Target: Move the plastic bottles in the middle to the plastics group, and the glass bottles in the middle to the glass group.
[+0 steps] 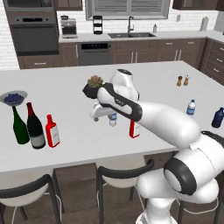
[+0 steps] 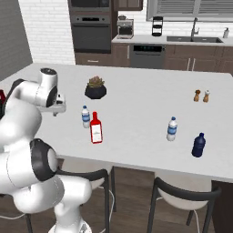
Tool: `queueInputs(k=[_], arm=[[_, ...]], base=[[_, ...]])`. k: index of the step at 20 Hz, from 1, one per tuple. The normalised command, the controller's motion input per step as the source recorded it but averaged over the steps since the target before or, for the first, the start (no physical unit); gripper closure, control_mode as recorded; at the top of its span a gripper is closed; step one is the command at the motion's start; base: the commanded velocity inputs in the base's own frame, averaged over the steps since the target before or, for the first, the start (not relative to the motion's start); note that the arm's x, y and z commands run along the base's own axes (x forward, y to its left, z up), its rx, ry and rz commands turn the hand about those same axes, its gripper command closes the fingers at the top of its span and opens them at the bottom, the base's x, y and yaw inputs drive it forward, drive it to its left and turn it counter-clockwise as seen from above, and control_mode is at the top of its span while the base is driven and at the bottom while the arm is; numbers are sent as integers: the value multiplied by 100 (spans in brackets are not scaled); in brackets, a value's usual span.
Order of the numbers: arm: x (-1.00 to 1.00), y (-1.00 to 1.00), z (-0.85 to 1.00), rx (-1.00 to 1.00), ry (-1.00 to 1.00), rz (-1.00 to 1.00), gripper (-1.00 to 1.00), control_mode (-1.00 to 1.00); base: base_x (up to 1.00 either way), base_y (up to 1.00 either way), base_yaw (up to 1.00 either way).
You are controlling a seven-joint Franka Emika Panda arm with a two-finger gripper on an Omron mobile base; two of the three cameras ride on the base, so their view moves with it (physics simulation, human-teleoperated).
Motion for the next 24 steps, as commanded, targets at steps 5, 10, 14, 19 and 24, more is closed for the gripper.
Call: queueInputs(k=[5, 10, 14, 19, 24], arm=[[-9, -78, -12, -24, 0, -20, -100, -100], [19, -75, 0, -9, 8, -40, -100, -100], [31, -72, 0, -1, 15, -38, -100, -100], [35, -61, -1, 0, 2, -20, -100, -100], [43, -43, -4, 0, -7, -11, -100, -100]], base=[[0, 0, 0], [0, 0, 0], [0, 0, 0], [0, 0, 0], [0, 0, 0]])
